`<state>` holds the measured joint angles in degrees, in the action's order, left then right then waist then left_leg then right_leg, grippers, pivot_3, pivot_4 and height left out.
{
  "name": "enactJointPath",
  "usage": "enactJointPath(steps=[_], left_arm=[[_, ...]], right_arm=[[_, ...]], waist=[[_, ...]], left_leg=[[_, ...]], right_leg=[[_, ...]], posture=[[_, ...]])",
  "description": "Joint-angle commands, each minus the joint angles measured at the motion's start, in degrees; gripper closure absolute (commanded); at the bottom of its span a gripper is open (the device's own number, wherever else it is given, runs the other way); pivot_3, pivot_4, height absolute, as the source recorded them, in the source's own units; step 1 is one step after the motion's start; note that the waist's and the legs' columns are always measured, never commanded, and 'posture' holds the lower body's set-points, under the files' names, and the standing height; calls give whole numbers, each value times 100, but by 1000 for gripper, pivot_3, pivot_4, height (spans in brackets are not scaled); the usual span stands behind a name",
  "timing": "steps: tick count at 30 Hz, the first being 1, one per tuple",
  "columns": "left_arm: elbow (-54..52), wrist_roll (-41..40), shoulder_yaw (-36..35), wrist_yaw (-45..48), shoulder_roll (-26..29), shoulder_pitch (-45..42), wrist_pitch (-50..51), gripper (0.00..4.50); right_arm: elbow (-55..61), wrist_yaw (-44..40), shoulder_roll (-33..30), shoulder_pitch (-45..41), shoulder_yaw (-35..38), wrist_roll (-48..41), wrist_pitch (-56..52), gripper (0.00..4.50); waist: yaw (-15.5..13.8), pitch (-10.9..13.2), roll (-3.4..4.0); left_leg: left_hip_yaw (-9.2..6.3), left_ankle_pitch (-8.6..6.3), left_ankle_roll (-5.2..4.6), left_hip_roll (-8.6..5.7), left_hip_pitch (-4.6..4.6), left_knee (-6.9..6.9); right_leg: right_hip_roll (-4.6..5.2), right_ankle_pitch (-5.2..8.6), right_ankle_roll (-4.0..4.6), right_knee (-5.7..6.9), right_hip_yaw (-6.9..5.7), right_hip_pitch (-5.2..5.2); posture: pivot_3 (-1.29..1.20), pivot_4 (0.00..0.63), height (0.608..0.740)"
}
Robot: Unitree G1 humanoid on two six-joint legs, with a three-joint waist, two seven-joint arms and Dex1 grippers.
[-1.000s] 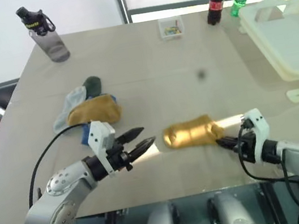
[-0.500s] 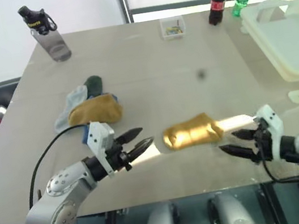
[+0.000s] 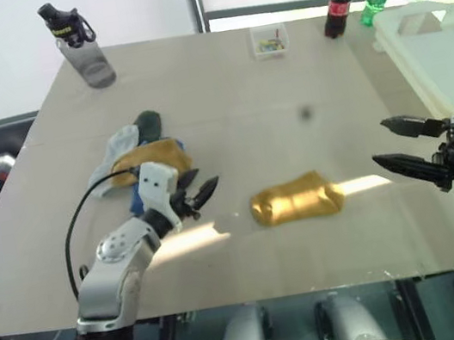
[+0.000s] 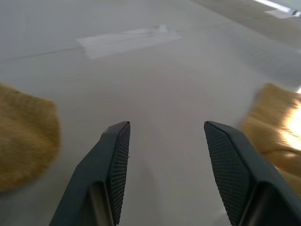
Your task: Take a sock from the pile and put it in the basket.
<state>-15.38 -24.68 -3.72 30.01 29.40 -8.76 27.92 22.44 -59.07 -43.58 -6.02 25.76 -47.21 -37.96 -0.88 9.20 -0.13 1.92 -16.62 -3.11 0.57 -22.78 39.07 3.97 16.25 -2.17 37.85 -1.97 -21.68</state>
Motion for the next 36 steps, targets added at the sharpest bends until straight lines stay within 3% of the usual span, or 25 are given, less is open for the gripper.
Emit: enactJointPath(steps=[1,10,16,28,31,34,36], left_arm=[[710,711,229,-348,-94,-584,-266,1817],[963,1333,426,-552,-240,-645,-368,1817],[527,1412,144,-846,-492,-592,-618,1817],[532,1953,-36,-1267,-347,-222,-719,1817],[635,1967,-17,-1270,-381,-245,-732,2553],[701,1969,-2,-1261,-404,-321,-750,3869],[711,1967,-1,-1261,-413,-343,-751,4378]], right_arm=[[-52,-284,-252,-282,-13,-126,217,223],[-70,-663,-458,-339,-212,-115,376,223],[-167,-651,-486,-303,-241,26,486,223],[-302,-628,-433,-328,-328,111,627,223],[-327,-612,-433,-363,-347,105,636,171],[-366,-602,-438,-381,-349,113,661,171],[-371,-589,-443,-373,-352,109,680,171]], waist=[[-2,1,-1],[3,4,-7],[3,5,-8],[-8,5,-7],[-1,4,-7],[3,5,-7],[0,4,-7]], left_leg=[[0,0,0,0,-1,2],[0,3,4,1,-6,6],[-1,3,5,2,-5,10],[-4,3,6,2,-5,10],[-4,3,6,2,-4,11],[-4,3,6,2,-4,11],[-4,3,6,2,-5,11]], right_leg=[[1,0,0,0,-1,0],[5,0,-1,-2,0,-1],[10,-1,-1,3,-1,-1],[13,-1,-1,2,-4,0],[13,-1,-1,3,-4,0],[13,-1,-1,3,-4,0],[13,-1,-1,3,-5,0]], posture=[[0,150,740],[0,150,740],[0,150,740],[0,150,740],[0,150,740],[0,150,740],[0,150,740]])
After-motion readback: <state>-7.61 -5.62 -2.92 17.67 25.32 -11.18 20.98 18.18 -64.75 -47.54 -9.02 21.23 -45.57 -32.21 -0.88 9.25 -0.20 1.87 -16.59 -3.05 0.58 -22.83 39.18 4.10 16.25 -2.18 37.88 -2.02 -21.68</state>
